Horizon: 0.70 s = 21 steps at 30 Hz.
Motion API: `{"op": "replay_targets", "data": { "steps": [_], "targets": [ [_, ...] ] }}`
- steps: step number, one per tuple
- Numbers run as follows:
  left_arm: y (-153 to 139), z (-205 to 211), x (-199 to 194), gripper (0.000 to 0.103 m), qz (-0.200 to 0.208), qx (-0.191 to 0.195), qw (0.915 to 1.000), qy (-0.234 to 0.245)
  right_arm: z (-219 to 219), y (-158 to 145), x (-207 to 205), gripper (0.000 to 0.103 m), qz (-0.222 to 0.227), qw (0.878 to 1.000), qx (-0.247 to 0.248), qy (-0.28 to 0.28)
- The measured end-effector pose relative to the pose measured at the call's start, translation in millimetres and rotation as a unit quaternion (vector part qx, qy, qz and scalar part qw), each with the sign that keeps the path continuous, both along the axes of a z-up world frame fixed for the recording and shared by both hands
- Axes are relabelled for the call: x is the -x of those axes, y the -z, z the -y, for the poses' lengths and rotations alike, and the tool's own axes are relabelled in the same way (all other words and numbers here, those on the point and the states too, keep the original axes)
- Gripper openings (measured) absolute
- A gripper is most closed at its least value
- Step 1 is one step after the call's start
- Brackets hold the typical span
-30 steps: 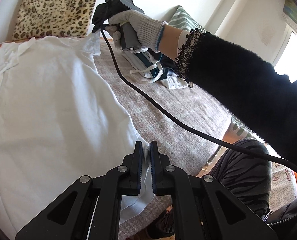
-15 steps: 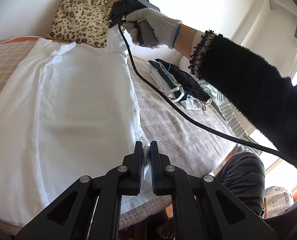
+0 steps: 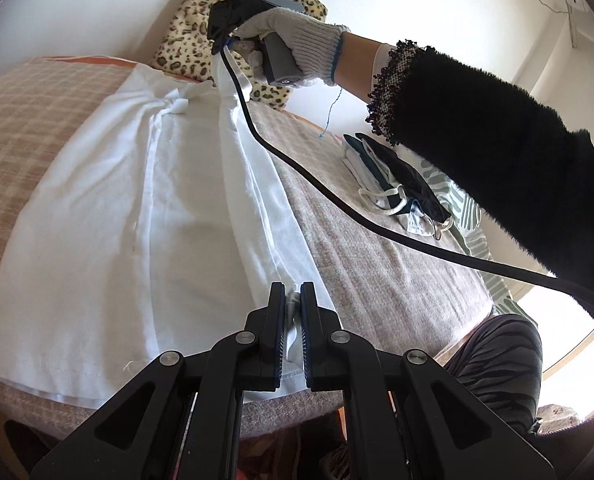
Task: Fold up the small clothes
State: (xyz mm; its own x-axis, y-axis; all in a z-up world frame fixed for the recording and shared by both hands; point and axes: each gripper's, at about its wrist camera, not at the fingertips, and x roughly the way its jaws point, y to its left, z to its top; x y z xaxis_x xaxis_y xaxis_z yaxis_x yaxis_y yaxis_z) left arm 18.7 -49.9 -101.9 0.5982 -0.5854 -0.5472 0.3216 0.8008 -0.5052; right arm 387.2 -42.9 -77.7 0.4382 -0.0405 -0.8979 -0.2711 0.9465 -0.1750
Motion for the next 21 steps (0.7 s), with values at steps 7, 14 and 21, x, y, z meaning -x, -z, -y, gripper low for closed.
{"op": "replay_targets", "data": {
  "steps": [7,14,21],
  "targets": [
    [5,-13,2,0.006,-0.01,0.005,0.9998,-0.017,-30,8,-6,0.003,-0.002,1.0,0.007,-0.011],
    [7,-19,3,0.006,-0.015,-0.015,0.9993,-0.03,-49,23,-6,0.008,-0.031,0.999,-0.022,-0.029],
    [-3,-34,10,0.012,-0.022,-0.029,0.9983,-0.045,-26,-14,10,0.053,-0.018,0.994,-0.101,-0.032]
  ]
}}
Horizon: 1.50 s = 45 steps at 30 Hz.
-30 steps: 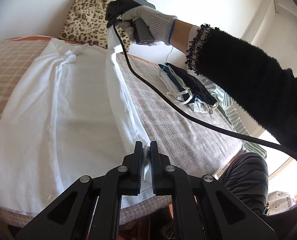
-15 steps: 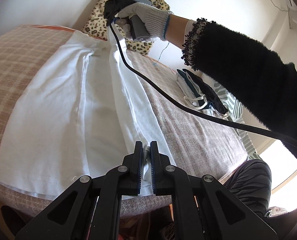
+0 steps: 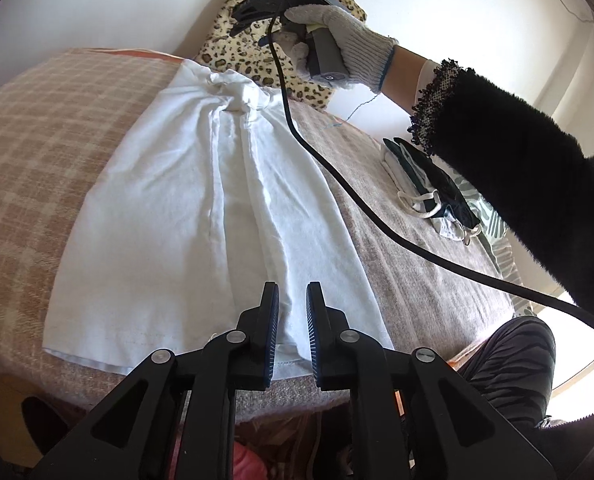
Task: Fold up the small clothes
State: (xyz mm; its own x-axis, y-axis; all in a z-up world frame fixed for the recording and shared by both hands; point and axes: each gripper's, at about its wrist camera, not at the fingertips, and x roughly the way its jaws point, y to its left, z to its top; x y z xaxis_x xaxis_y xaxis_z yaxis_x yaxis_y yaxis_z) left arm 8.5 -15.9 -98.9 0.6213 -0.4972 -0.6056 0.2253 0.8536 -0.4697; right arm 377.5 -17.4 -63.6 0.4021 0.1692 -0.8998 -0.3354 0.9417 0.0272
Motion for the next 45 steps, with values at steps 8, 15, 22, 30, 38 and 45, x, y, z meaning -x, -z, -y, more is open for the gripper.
{"op": "replay_targets", "data": {
  "steps": [8,15,22,30,38,45],
  "targets": [
    [-33,-34,-8,0.016,0.014,-0.017,0.9995,0.024,95,-21,100,0.05,-0.047,0.997,-0.061,0.033],
    [-18,-30,-34,0.034,-0.067,0.024,0.9949,0.072,145,-6,225,0.049,-0.107,0.991,-0.076,0.037],
    [-4,3,-38,0.033,-0.079,-0.008,0.9911,0.107,153,2,313,0.049,-0.162,0.979,-0.12,0.021],
    [4,3,-39,0.005,-0.068,-0.031,0.9914,0.108,151,14,357,0.049,-0.18,0.973,-0.146,0.011],
    [7,9,-36,0.001,-0.06,-0.041,0.9904,0.117,141,19,361,0.002,-0.185,0.97,-0.156,-0.005],
    [1,3,-28,0.001,-0.05,-0.036,0.9911,0.118,155,17,362,0.0,-0.186,0.965,-0.185,0.016]
  ]
}}
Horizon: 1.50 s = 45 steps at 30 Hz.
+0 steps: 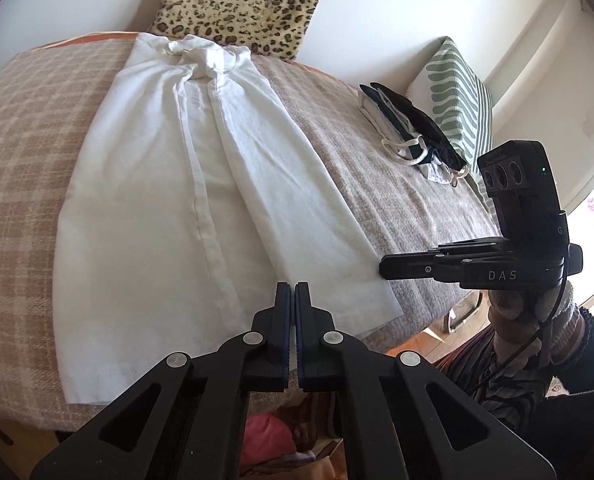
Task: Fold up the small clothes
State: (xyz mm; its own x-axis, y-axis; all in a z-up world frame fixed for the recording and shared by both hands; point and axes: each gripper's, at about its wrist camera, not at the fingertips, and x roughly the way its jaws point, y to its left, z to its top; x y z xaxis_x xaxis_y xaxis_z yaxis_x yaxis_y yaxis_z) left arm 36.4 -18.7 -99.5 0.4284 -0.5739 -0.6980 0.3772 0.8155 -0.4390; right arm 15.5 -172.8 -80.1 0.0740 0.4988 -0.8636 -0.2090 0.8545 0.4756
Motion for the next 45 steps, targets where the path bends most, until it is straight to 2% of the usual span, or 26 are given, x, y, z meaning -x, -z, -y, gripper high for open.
{"op": "replay_targets", "data": {
  "steps": [2,4,5,6,7,8,10,11,12,13,14,15,21,24,28,31,32,33,35,36,37,38,45],
  "targets": [
    [-3,0,2,0.002,0.003,-0.003,1.0,-0.002,1,-1,3,0.001,0.006,1.0,0.006,-0.003],
    [-4,1,-1,0.013,-0.004,-0.006,1.0,-0.002,2,1,5,0.007,-0.004,1.0,-0.005,-0.001],
    [-3,2,-3,0.029,-0.01,-0.008,0.9999,-0.004,3,2,6,0.015,-0.009,1.0,-0.006,0.002],
    [-2,2,-4,0.037,-0.01,-0.012,0.9999,-0.006,4,3,7,0.027,-0.013,1.0,-0.008,0.007],
    [1,3,-5,0.036,-0.012,-0.019,0.9997,-0.01,6,3,9,0.035,-0.014,1.0,-0.019,0.011],
    [4,3,-7,0.036,-0.017,-0.023,0.9995,-0.009,7,2,11,0.035,-0.016,1.0,-0.023,0.012],
    [11,2,-9,0.032,-0.028,-0.018,0.9994,-0.01,5,2,14,0.035,-0.012,1.0,-0.017,0.008],
    [13,1,-9,0.023,-0.03,-0.012,0.9994,-0.01,3,3,17,0.034,-0.011,1.0,-0.013,0.007],
    [15,1,-10,0.006,-0.033,-0.009,0.9994,-0.008,1,3,18,0.032,-0.007,1.0,-0.009,0.007],
    [17,1,-11,0.001,-0.035,-0.003,0.9994,-0.005,-2,4,19,0.024,-0.004,1.0,-0.006,0.004],
    [18,0,-11,0.001,-0.033,0.005,0.9994,-0.007,-4,5,19,0.008,-0.004,1.0,-0.007,-0.001],
    [18,0,-10,0.002,-0.034,0.012,0.9993,-0.006,-8,7,21,0.002,-0.008,1.0,-0.008,-0.002],
    [21,-1,0,0.002,-0.03,-0.005,0.9995,0.0,-7,-1,25,0.0,0.012,1.0,-0.01,-0.003],
    [15,6,5,0.002,-0.008,-0.02,0.9997,0.014,-11,6,29,0.0,0.006,1.0,0.01,-0.01],
    [1,10,16,0.004,0.025,-0.049,0.998,0.032,-8,1,30,0.0,0.015,1.0,0.018,-0.008],
    [-12,1,23,0.013,0.04,-0.061,0.997,0.024,2,5,31,0.0,0.001,1.0,0.01,-0.008],
    [-16,-5,24,0.023,0.043,-0.064,0.9969,0.016,11,5,32,0.002,0.0,1.0,0.005,-0.003],
    [-20,-11,24,0.038,0.045,-0.067,0.9968,0.005,15,5,33,0.003,0.001,1.0,0.002,0.004],
    [-28,-28,23,0.052,0.05,-0.065,0.9965,-0.019,21,2,33,0.01,0.006,1.0,-0.005,0.015],
    [-30,-37,22,0.052,0.052,-0.066,0.996,-0.029,23,1,33,0.016,0.008,1.0,-0.01,0.02],
    [-32,-46,21,0.052,0.052,-0.069,0.9955,-0.039,26,0,32,0.028,0.009,0.999,-0.016,0.026],
    [-32,-55,19,0.052,0.05,-0.073,0.9948,-0.052,28,-1,32,0.032,0.011,0.999,-0.021,0.029],
    [-13,-111,8,0.052,-0.02,-0.038,0.9917,-0.121,17,3,35,0.037,-0.003,1.0,-0.019,0.007]
  ]
}}
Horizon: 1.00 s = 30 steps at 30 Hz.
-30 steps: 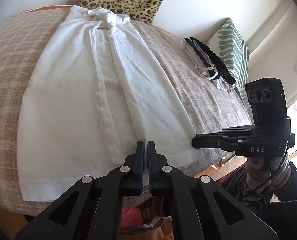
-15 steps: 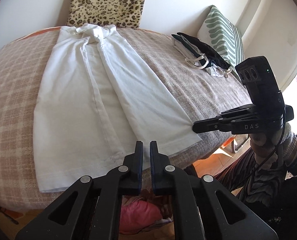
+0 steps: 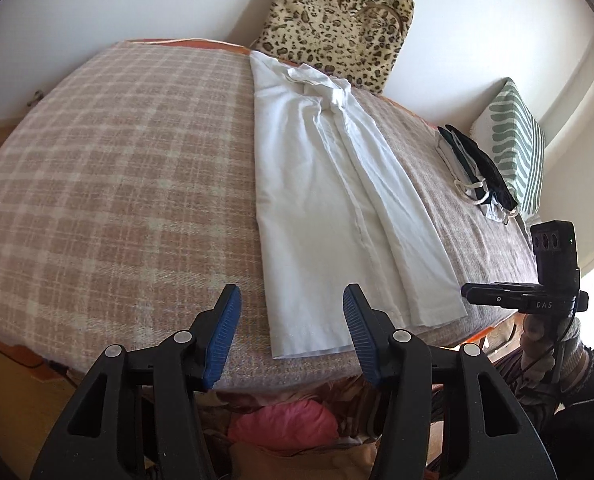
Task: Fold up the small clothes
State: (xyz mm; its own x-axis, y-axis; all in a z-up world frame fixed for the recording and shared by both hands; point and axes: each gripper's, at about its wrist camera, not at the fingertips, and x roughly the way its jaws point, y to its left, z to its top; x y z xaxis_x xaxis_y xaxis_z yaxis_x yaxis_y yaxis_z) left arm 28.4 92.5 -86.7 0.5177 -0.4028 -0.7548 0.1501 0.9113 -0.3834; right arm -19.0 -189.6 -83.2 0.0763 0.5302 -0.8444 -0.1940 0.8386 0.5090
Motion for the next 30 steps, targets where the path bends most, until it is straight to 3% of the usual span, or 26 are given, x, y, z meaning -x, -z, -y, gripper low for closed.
{"op": "replay_targets", "data": {
  "steps": [8,14,16,21,25,30],
  "targets": [
    [30,-6,-2,0.048,-0.062,0.048,0.9969,0.01,-4,6,-1,0.039,-0.016,1.0,-0.026,0.009],
    [30,-2,0,0.031,-0.067,0.055,0.9958,0.028,2,14,1,0.037,-0.041,0.997,-0.069,0.013],
    [33,0,-1,0.017,-0.072,0.055,0.9954,0.033,-4,13,2,0.037,-0.036,0.997,-0.064,0.004],
    [32,4,-2,0.005,-0.063,0.051,0.9958,0.041,-12,16,2,0.022,-0.034,0.998,-0.058,-0.004],
    [25,1,-2,0.004,-0.047,0.064,0.9959,0.043,-13,17,4,0.007,-0.036,0.998,-0.052,0.006],
    [17,-3,-3,0.004,-0.036,0.086,0.995,0.037,-2,21,3,0.003,-0.044,0.996,-0.076,0.022]
  ]
}}
